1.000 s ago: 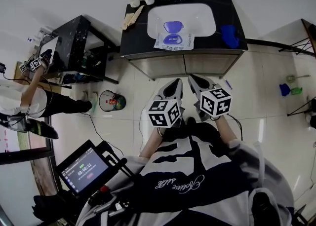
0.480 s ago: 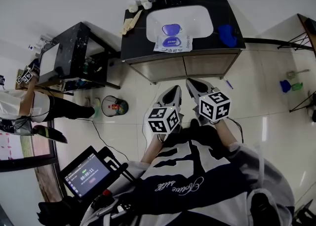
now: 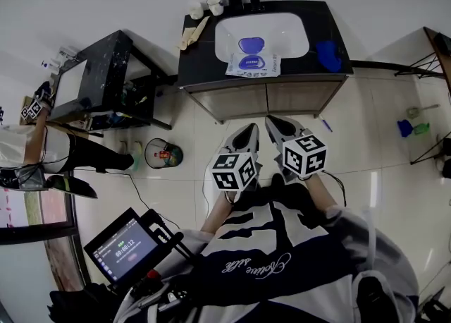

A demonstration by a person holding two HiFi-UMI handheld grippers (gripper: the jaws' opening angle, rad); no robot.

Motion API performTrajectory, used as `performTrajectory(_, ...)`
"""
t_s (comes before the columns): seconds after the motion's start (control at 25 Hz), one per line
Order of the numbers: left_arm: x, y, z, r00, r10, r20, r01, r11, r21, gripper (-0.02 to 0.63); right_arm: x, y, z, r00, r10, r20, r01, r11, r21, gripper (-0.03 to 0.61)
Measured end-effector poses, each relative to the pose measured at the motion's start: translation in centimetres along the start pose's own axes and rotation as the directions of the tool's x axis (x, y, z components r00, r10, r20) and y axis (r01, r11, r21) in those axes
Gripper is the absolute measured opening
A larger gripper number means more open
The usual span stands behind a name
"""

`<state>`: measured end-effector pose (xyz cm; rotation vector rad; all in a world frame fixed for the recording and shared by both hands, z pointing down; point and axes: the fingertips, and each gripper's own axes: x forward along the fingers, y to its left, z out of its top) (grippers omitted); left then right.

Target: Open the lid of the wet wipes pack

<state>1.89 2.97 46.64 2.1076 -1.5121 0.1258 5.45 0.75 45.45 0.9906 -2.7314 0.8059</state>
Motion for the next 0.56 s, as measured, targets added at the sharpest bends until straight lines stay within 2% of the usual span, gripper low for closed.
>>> performTrajectory(0.2,-1.8,-0.1,1.0,1.000,-0.018,0.010,0.018,1.000,0.005,-0.002,-0.4,2.2,0.7,1.000,-0.009,0.005,0.010,1.000,-0.016,-0.002)
performTrajectory(0.56,-2.0,0.8,1.4,0.999,-0.024,0.020,0.024,1.000,0.007,-0.002,0.2,2.8,0.4,1.000,-0.011,0.000,0.011,1.000,-0.020,-0.002)
